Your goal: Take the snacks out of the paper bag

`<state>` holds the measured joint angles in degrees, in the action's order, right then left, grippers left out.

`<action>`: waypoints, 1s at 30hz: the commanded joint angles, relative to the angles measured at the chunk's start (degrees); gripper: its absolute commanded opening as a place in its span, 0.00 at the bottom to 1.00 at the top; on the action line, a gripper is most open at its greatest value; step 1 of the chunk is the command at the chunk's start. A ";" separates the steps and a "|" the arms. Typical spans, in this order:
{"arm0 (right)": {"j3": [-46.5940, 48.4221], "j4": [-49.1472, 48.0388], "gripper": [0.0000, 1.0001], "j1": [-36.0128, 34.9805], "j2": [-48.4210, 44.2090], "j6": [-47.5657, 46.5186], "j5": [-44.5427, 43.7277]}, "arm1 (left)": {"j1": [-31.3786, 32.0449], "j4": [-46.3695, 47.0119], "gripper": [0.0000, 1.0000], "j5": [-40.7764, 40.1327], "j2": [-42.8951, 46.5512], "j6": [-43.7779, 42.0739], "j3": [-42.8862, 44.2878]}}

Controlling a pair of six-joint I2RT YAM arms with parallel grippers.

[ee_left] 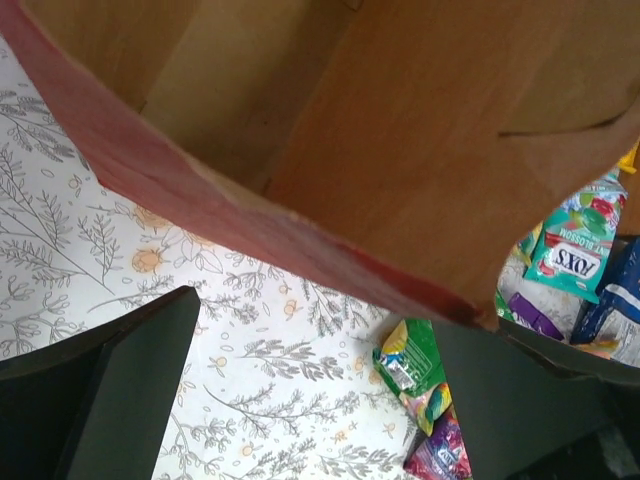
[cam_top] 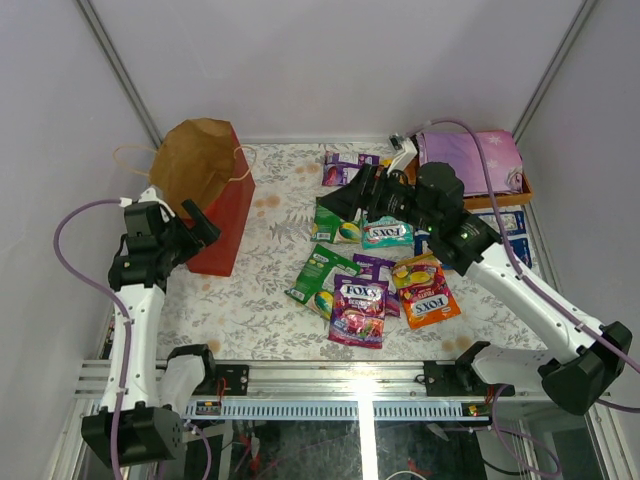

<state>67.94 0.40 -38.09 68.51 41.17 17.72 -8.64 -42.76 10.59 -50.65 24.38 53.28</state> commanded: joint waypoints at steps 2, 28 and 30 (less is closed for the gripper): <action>-0.34 -4.13 0.99 1.00 0.96 -0.22 2.70 | 0.89 6.43 1.00 -3.48 -3.25 1.59 0.52; -0.80 -11.23 0.99 5.64 7.83 1.96 11.67 | 2.76 17.57 1.00 -15.05 -26.84 2.76 16.89; -0.68 -11.54 0.99 5.78 8.23 2.20 12.08 | 2.95 17.79 1.00 -14.67 -28.56 2.33 18.84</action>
<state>66.46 -6.96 -32.88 76.27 42.70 27.20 -6.35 -30.15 -2.72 -76.90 28.32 67.83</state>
